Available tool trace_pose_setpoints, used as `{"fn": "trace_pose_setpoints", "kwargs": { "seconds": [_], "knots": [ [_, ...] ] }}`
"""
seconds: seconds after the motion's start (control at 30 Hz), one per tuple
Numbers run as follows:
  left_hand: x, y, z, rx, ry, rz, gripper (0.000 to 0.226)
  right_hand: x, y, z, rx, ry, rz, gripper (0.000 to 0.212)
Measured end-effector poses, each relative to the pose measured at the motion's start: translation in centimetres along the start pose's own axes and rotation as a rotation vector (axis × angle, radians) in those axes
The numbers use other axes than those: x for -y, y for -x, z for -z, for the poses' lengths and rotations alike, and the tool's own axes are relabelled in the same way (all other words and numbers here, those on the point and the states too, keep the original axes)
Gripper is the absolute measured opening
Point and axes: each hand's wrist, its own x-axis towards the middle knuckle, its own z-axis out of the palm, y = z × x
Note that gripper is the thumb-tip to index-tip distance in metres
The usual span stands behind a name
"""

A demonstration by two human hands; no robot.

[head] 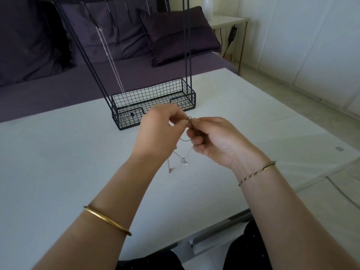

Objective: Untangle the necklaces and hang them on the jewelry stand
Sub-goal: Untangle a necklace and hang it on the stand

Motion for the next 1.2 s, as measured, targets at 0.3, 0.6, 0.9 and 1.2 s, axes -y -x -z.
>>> {"fn": "trace_pose_setpoints", "kwargs": {
  "seconds": [0.3, 0.6, 0.9, 1.2],
  "knots": [
    [0.1, -0.1, 0.1, 0.011, 0.165, 0.193, 0.012, -0.2, -0.3, 0.6, -0.116, 0.366, 0.112, 0.016],
    [0.2, -0.3, 0.5, -0.093, 0.286, 0.337, 0.016, 0.2, -0.4, 1.6, -0.217, 0.267, 0.069, 0.01],
    [0.8, -0.5, 0.6, -0.059, 0.448, 0.438, 0.005, 0.3, -0.3, 1.3, -0.178, 0.143, 0.153, 0.014],
    [0.6, -0.4, 0.6, 0.163, 0.485, 0.497, 0.005, 0.9, -0.1, 1.0, -0.209, -0.056, 0.142, 0.018]
  ]
}}
